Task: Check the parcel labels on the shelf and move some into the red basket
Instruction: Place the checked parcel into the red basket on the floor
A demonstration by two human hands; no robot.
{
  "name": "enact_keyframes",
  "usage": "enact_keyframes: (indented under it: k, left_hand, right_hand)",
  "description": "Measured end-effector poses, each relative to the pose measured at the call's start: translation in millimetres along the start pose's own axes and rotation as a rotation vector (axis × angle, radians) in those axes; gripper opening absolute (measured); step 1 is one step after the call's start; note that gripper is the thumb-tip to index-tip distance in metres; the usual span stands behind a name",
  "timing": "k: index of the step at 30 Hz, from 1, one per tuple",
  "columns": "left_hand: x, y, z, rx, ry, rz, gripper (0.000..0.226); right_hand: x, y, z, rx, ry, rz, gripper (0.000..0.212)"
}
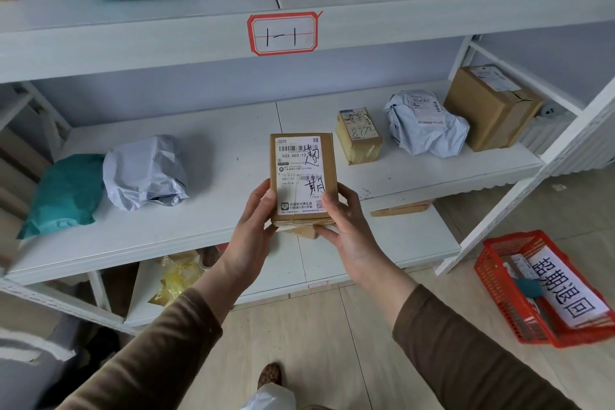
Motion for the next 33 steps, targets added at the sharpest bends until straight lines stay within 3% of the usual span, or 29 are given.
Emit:
enact_keyframes:
  k: [10, 17, 20, 33]
  left_hand:
    - [37.0, -18.6, 0.9, -0.041, -0.052, -0.063, 0.050]
    - [80.8, -47.7, -24.8, -0.127, -0.111, -0.007, 0.065]
    - [104.9, -63.3, -36.9, -0.171, -0.147, -0.005, 0.065]
    - [283.9, -179.2, -43.8, -0.390, -0.373, -0.047, 0.049]
  right_hand:
    - [-38.9, 0.4, 10.1, -0.025, 0.075, 0.004, 0.062]
    - [-93.6, 1.5, 17.3, 0.009, 0.257, 0.059, 0.068]
    - [-120.8, 2.1, 24.0, 0.027, 0.339, 0.092, 0.053]
    - [-299.8, 11.0, 105.0, 0.047, 0.679, -0.066, 0.035]
Point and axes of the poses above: each hand's wrist, its own z-axis away from the middle knuckle, its own x-axis out of the palm, y = z × x, the point moved 5 cm from there along -z, towards the middle knuckle, and after that the axes turned 14 degrees about z, right-handed, at the moved point
